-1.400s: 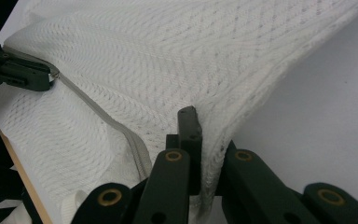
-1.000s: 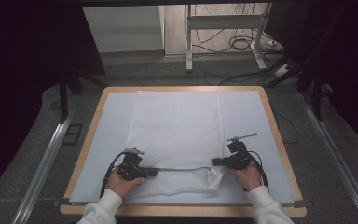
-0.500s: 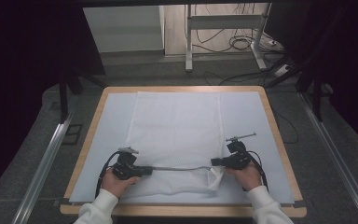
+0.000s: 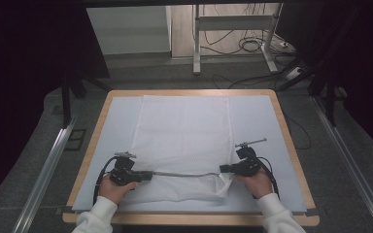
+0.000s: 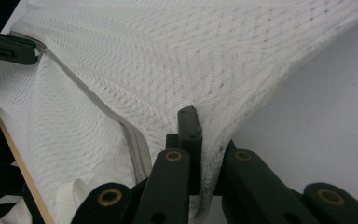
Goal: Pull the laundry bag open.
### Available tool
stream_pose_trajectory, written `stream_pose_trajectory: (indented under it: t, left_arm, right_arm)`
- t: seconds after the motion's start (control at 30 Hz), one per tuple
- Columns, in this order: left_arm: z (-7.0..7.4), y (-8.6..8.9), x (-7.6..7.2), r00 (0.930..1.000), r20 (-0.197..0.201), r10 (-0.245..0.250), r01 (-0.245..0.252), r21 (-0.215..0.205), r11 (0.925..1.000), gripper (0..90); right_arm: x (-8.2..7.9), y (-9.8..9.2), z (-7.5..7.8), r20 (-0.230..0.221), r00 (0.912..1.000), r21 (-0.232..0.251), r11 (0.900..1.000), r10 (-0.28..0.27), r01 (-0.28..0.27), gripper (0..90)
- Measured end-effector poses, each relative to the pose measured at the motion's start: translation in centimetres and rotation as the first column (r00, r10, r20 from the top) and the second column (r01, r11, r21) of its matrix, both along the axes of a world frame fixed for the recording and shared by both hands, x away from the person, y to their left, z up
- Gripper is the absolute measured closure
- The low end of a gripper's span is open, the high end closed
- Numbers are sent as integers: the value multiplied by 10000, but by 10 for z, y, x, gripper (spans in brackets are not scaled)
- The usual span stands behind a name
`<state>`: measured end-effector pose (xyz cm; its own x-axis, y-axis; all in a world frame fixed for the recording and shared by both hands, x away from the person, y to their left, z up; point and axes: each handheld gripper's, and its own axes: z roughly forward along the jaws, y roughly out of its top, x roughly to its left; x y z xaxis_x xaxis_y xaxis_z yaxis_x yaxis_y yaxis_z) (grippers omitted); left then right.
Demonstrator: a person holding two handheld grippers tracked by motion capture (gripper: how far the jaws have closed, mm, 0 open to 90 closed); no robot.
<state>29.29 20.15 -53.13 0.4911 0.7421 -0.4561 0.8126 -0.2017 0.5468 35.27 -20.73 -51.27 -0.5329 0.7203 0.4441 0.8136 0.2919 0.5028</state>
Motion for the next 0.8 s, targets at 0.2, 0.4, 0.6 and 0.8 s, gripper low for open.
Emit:
stream_pose_trajectory:
  t: [0.2,0.4,0.6,0.8]
  left_arm:
    - [0,5,0,10000,-3,69,-69,-48,10000,872]
    - [1,11,-1,9997,-1,239,-239,-51,9997,872]
    - [2,18,-3,9992,70,389,-388,-202,9990,871]
    - [3,26,-4,9980,111,623,-621,-174,9979,871]
  right_arm:
    - [0,0,0,-2,10000,-1,10000,19,-19,884]
    - [0,0,-1,-8,10000,-2,10000,49,-49,884]
    - [0,1,-1,0,10000,-2,10000,88,-88,884]
    - [0,1,-1,12,10000,-18,10000,81,-81,884]
